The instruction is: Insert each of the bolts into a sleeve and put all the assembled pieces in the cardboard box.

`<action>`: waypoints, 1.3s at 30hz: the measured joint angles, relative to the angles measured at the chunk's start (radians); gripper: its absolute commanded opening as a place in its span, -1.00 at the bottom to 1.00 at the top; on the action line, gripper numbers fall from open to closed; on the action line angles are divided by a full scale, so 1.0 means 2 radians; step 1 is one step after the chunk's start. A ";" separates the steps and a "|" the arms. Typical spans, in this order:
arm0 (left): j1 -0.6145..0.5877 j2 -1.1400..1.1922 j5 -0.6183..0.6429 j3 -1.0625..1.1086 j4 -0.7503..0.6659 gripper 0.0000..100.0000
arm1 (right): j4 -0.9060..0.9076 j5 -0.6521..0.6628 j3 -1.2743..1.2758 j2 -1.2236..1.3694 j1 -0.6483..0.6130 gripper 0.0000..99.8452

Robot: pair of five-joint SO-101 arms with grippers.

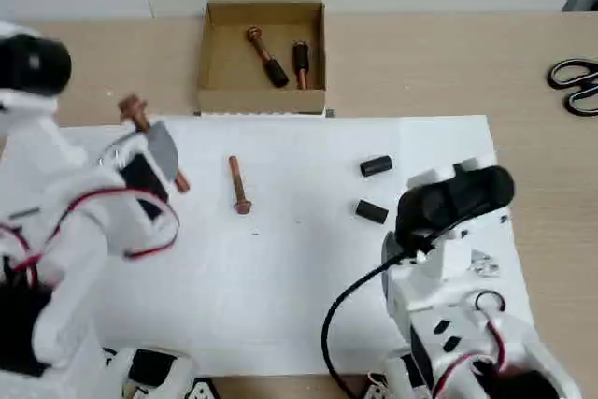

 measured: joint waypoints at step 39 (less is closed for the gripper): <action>0.103 -0.539 0.058 0.611 -0.280 -0.99 | -0.331 0.000 0.362 -0.156 -0.328 -0.99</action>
